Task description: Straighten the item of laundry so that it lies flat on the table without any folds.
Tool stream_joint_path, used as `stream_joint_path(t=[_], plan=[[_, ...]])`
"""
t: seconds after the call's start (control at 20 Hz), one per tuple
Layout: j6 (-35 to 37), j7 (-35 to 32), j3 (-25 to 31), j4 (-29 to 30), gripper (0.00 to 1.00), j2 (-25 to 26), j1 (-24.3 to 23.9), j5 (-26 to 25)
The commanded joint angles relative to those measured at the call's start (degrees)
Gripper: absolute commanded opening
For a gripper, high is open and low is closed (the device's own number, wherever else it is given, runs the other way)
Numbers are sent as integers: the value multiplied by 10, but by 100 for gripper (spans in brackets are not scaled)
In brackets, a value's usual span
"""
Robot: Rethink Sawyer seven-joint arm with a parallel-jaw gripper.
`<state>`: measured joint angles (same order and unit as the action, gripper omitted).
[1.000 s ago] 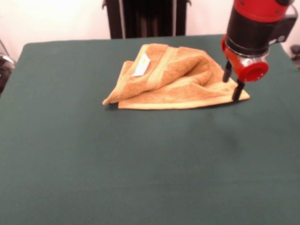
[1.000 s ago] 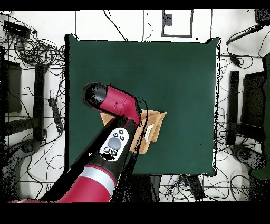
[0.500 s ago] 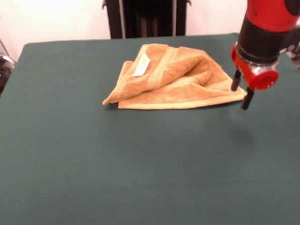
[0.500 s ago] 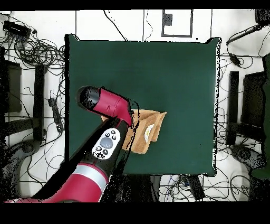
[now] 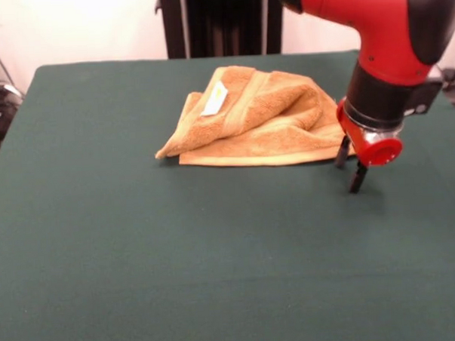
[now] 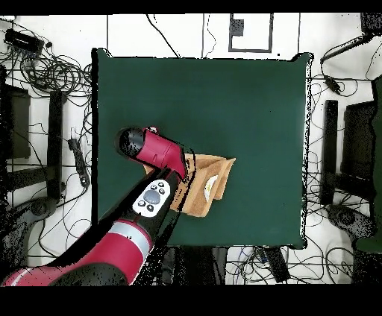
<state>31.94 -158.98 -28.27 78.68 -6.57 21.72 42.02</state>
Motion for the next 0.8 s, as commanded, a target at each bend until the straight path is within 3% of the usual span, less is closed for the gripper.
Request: stream_joint_path(t=[0.05,0.4,0.65,0.8], plan=[[-37,-156,98,60,100,28,7,46],[80,-192,38,70,100,-26,38,26],[225,-159,-21,53,100,-114,35,-32],[269,-168,-38,63,100,-146,45,-43]])
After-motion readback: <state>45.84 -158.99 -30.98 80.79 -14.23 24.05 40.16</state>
